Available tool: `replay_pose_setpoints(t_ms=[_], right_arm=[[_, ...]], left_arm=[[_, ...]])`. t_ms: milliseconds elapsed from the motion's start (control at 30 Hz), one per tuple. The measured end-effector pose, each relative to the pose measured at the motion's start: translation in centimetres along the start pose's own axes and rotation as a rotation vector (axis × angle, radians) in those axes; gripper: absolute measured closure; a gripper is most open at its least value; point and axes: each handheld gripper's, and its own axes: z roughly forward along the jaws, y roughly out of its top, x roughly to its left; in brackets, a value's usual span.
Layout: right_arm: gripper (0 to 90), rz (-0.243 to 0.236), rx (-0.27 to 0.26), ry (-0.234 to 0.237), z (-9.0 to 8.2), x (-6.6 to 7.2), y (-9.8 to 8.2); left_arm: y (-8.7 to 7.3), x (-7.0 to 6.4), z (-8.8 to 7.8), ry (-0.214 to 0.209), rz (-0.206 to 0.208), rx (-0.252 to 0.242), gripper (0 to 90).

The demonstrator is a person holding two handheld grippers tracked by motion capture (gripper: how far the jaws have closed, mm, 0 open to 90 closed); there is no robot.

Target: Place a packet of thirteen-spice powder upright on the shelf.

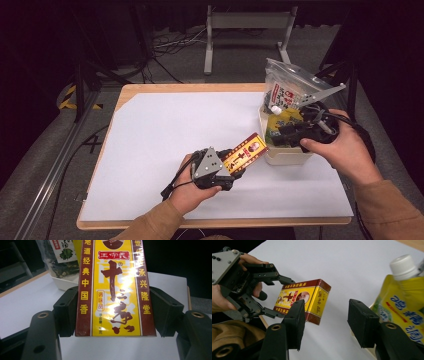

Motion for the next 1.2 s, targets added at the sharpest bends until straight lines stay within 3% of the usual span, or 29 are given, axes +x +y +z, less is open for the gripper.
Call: replay_pose_setpoints(t_ms=[100,367,500,533,567,967,1200], right_arm=[[48.5,0.020,0.014,0.013,0.7,0.2,0.3],[48.5,0.137,0.046,0.074,2.2,0.1,1.0],[47.9,0.153,0.058,0.087,2.6,0.1,1.1],[47.5,0.176,0.066,0.123,3.0,0.0,1.2],[47.5,0.182,0.069,0.129,3.1,-0.1,1.2],[53.2,0.218,0.114,0.176,4.7,-0.3,1.1],[58.7,0.206,0.114,0.197,4.9,-0.5,1.0]], left_arm=[[0.1,0.0,-0.2,0.017,0.003,-0.011,32.2],[0.2,-0.1,-0.6,0.028,0.017,-0.030,32.1],[0.3,-0.2,-0.6,0.033,0.027,-0.030,32.1],[0.3,-0.3,-0.6,0.036,0.028,-0.037,32.1],[0.3,-0.3,-0.6,0.034,0.029,-0.037,32.1],[0.2,-0.6,-0.5,0.050,0.059,-0.041,32.1],[0.1,-0.5,-0.3,0.057,0.075,-0.025,32.0]])
